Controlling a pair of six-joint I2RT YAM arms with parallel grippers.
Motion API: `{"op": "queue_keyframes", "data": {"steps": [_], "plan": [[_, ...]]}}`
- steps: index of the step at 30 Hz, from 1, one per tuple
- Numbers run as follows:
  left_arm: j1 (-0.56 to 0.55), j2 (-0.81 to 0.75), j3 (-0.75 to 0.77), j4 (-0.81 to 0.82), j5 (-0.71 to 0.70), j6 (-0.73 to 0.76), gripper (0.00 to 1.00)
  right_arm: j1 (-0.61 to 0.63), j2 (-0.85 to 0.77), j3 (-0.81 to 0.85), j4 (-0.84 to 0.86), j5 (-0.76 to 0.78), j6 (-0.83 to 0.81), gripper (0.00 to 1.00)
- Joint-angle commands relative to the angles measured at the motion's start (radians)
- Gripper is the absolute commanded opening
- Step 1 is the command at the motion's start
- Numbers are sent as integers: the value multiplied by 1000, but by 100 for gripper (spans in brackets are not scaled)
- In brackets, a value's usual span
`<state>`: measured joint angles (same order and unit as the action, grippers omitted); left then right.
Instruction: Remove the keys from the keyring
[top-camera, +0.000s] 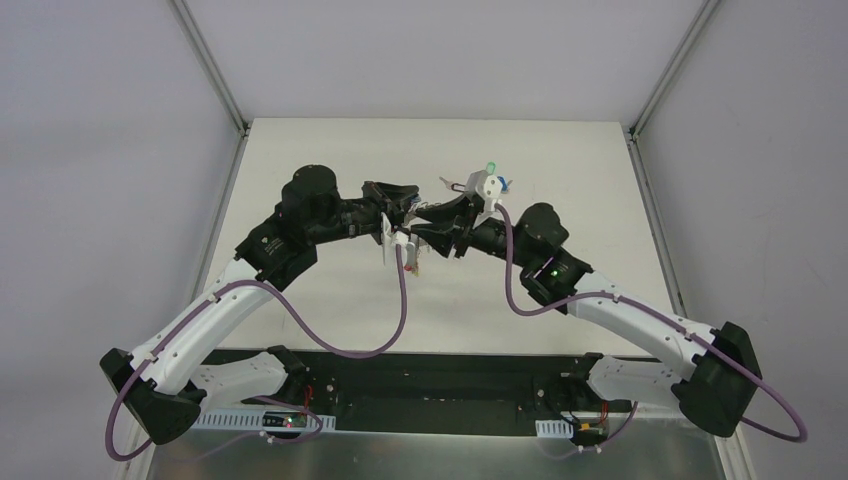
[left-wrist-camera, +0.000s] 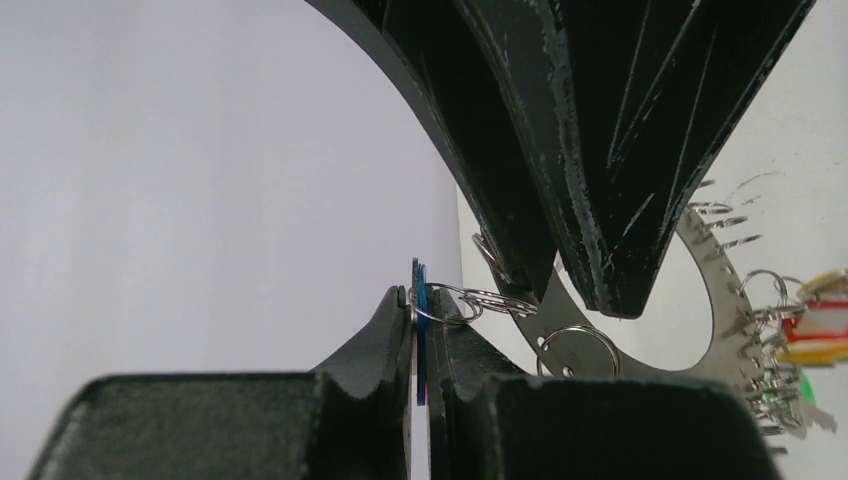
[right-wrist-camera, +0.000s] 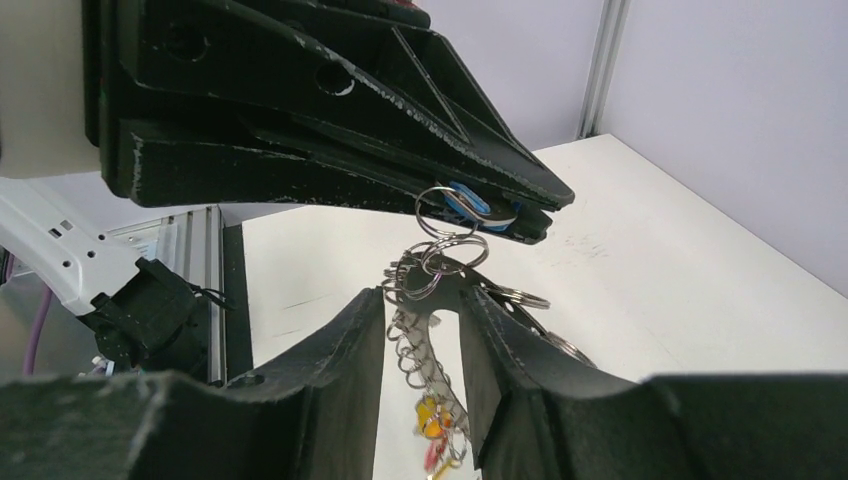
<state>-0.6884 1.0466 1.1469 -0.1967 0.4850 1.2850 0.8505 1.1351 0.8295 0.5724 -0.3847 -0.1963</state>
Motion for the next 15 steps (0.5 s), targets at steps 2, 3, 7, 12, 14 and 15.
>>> {"op": "queue_keyframes", "data": {"steps": [2,3,7,12,14,15], "plan": [[-13,-26,12,47,1,-11,0,12,13,62,89,46,-18,39],[-13,-26,12,46,1,-12,0,13,15,63,97,52,-17,39],[-13,-26,11,46,1,-12,0,14,21,67,110,68,-23,40],[-13,-23,11,46,3,-10,0,16,32,75,128,66,-19,39],[-14,-21,12,47,3,-9,0,18,38,80,129,65,-20,37],[-14,-19,11,46,5,-8,0,18,39,83,129,66,-21,35]]}}
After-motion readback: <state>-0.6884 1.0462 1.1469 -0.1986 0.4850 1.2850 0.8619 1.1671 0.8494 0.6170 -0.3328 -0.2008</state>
